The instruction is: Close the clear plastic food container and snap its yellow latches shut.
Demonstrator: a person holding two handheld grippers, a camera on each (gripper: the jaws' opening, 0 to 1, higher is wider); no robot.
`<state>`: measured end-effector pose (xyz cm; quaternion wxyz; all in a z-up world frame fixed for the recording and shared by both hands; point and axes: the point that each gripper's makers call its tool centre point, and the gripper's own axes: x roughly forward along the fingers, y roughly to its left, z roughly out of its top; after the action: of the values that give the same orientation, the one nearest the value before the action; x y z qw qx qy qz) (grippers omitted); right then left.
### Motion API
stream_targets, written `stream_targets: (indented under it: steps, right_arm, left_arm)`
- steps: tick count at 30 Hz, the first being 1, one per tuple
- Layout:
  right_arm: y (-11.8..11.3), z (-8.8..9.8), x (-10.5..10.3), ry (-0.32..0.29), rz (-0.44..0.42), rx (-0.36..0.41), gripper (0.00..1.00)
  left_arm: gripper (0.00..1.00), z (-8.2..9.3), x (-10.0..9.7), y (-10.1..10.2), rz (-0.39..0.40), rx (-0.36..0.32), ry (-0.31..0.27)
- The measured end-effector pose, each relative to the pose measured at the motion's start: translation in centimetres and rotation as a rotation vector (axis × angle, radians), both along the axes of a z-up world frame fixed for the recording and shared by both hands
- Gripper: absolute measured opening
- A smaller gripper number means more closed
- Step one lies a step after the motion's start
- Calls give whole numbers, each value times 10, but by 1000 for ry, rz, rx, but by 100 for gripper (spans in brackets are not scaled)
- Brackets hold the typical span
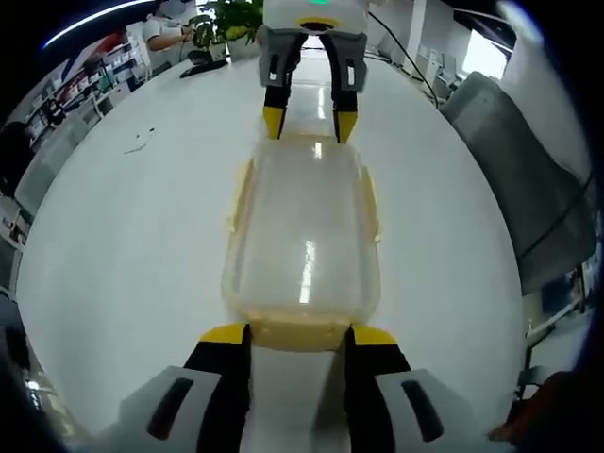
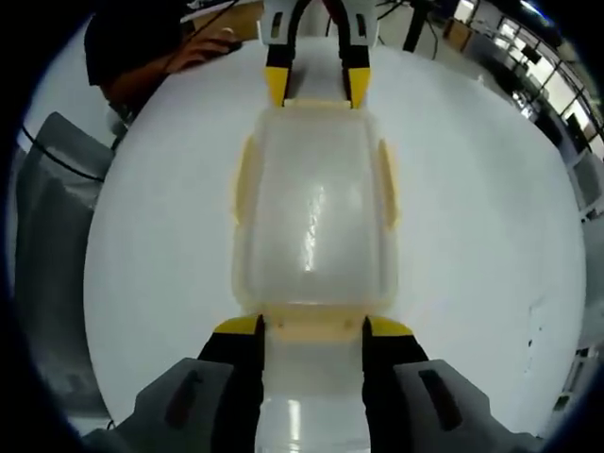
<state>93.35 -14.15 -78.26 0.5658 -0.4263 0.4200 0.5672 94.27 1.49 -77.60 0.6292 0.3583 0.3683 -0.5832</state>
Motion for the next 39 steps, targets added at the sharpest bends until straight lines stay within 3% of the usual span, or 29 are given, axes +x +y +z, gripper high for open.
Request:
stream_targets:
  steps: [18, 39]
  right_arm:
    - [13, 0, 10, -9, 45, -11, 35]
    - [17, 24, -9, 8, 69, -22, 35]
  left_arm:
    - [32, 4, -6, 14, 16, 51, 14]
    - [32, 32, -21, 22, 35, 57, 11]
